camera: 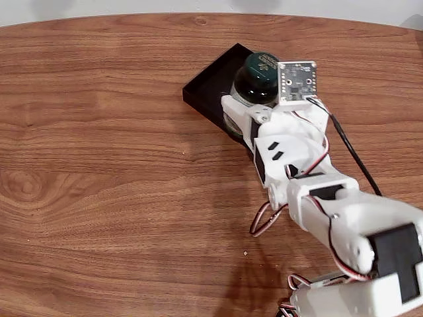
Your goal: Pick up the pill bottle and place it in the black box.
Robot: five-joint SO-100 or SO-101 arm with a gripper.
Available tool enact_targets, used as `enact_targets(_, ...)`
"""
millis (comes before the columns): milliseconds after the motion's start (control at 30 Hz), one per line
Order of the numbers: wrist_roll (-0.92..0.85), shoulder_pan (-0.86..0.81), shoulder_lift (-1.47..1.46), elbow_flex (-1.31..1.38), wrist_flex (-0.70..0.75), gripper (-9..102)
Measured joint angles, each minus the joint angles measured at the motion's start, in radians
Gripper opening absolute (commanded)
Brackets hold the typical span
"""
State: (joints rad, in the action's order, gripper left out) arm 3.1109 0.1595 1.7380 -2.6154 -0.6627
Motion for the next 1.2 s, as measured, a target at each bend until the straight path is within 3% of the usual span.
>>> enact_targets(1200, 0.095, -0.002, -0.54, 0.453, -0.114, 13)
